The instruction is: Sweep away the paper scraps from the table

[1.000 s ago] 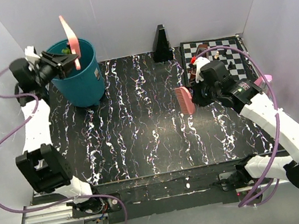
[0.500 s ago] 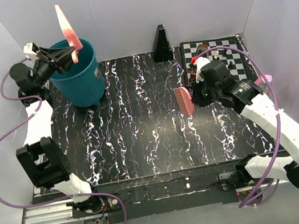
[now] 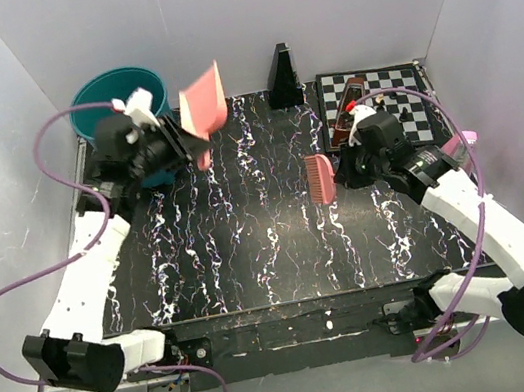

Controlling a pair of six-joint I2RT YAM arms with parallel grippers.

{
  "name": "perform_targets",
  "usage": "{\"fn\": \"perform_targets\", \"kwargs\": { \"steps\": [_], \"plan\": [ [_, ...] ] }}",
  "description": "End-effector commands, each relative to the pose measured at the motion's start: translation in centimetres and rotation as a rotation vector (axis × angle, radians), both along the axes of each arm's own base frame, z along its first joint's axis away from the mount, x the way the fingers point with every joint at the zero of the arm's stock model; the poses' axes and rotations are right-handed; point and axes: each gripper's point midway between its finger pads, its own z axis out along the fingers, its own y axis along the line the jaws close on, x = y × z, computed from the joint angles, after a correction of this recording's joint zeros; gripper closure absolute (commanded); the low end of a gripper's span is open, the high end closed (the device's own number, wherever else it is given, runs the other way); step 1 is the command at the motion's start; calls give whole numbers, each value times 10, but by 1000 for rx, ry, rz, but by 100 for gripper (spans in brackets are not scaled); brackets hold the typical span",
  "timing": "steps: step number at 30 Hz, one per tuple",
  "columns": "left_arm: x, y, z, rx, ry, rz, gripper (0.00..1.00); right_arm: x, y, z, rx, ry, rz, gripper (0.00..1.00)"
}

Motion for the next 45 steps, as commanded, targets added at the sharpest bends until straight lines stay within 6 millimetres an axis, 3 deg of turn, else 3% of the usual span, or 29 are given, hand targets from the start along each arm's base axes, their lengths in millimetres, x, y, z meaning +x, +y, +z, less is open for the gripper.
{"fn": "perform_targets", "kwargs": {
  "steps": [1, 6, 9, 14, 22, 27, 28, 29, 30, 33, 37, 41, 44, 45],
  "plan": [
    [-13, 29, -108, 347, 149, 160, 100, 8, 1, 2, 185, -4, -56, 99],
    [-37, 21, -167, 563, 165, 231, 100, 9, -10, 1, 342, -40, -114, 99],
    [-40, 14, -194, 633, 177, 240, 100, 6, -14, -5, 367, -52, -134, 99],
    [-25, 3, -228, 702, 210, 225, 100, -3, -15, -13, 380, -58, -125, 99],
    [11, -10, -264, 811, 234, 237, 100, -14, -29, -24, 324, -76, -146, 99],
    [47, -22, -247, 845, 163, 260, 100, -18, -30, -28, 330, -78, -152, 99],
    [52, -24, -243, 847, 160, 263, 92, -18, -29, -29, 333, -72, -149, 99],
    [56, -27, -238, 836, 157, 257, 68, -18, -28, -30, 337, -64, -146, 99],
    [57, -29, -237, 830, 163, 256, 52, -18, -27, -31, 341, -58, -147, 99],
    [55, -37, -234, 789, 171, 232, 34, -18, -24, -36, 357, -35, -146, 99],
    [39, -32, -229, 753, 180, 215, 32, -16, -16, -41, 410, -20, -141, 99],
    [0, -24, -206, 670, 150, 190, 32, -9, -5, -50, 481, 5, -138, 99],
    [-31, -16, -205, 617, 144, 165, 28, 3, 5, -48, 564, -16, -141, 99],
    [-40, -15, -204, 597, 139, 155, 22, 10, 7, -45, 595, -44, -144, 99]
  ]
}}
